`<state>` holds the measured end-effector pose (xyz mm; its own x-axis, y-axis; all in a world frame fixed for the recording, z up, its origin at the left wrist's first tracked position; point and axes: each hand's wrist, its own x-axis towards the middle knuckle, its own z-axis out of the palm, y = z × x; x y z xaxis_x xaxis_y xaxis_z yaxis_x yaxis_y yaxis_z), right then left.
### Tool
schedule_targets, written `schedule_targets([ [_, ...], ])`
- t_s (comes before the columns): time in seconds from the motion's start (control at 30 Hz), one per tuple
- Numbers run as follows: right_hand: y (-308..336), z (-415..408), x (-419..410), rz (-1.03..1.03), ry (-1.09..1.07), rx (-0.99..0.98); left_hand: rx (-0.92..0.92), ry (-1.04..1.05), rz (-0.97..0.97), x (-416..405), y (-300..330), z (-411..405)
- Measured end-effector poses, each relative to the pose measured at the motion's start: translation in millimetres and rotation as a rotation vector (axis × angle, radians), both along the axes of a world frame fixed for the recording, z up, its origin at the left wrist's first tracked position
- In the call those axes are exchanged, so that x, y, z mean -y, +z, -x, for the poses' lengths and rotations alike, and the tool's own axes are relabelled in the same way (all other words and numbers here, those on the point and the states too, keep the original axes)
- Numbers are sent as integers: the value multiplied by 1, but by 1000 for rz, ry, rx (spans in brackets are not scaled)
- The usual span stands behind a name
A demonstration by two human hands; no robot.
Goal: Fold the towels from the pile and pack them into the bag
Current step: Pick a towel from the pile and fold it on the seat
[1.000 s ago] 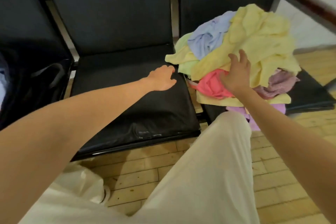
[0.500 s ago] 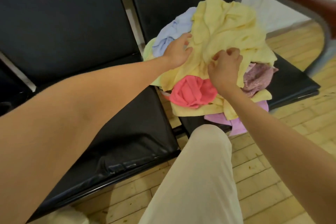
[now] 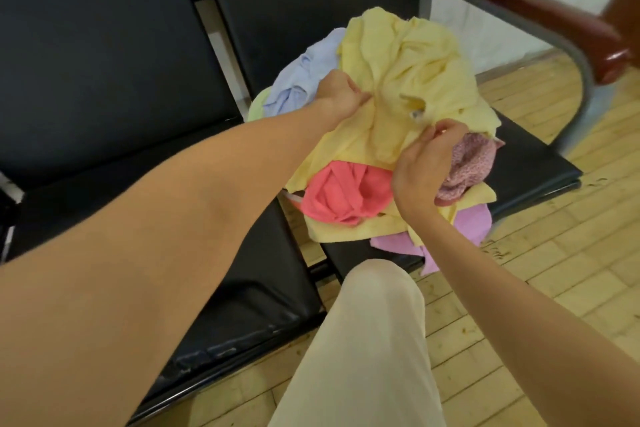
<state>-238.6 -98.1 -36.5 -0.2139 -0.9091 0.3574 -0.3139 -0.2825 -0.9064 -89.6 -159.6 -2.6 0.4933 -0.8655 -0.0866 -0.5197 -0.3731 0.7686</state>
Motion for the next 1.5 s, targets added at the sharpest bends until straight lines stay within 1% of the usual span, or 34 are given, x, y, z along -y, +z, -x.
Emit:
schedule_targets([
  [0.17,19,-1,-26,-4,67,63,-203,-19,168,-49,6,2],
  [0.27,31,-4,-48,12,138,83,-252,-39,166,-93,10,3],
  [0.33,41,-7,-63,-1,179,101,-264,7,157,-123,12,-1],
  [0.4,50,-10,-78,-33,234,148,-275,58,133,-153,15,-6],
  [0.47,58,-12,-92,-88,334,192,-290,60,91,-183,23,-11],
  [0.57,65,-13,-114,-158,474,209,-351,-37,10,-226,40,-18],
  [0.7,76,-12,-145,-209,543,199,-393,-318,-63,-277,59,-21],
  [0.77,80,-11,-155,-218,587,199,-439,-387,-73,-297,65,-18],
  [0.87,85,-13,-165,-243,675,183,-530,-358,-30,-315,67,-14],
  [0.97,84,-18,-174,-335,747,147,-465,-272,4,-324,62,-17],
  [1.03,78,-22,-177,-354,773,94,-503,-236,79,-330,58,-22],
  [1.1,70,-23,-175,-322,782,-39,-645,-197,180,-341,54,-29],
  [1.17,61,-17,-170,-306,829,-237,-793,-151,246,-353,50,-37],
  [1.23,51,-13,-166,-308,938,-493,-858,-103,275,-370,43,-44],
  [1.3,39,-13,-161,-265,984,-832,-885,-53,282,-384,38,-50],
  [1.37,26,-22,-161,-189,985,-1235,-864,11,283,-401,34,-60],
  [1.4,20,-26,-161,-164,995,-1389,-825,34,271,-410,32,-66],
  [1.43,14,-30,-163,-154,1014,-1500,-772,57,250,-420,29,-73],
  [1.5,2,-37,-166,-147,1053,-1614,-626,104,188,-438,26,-86],
])
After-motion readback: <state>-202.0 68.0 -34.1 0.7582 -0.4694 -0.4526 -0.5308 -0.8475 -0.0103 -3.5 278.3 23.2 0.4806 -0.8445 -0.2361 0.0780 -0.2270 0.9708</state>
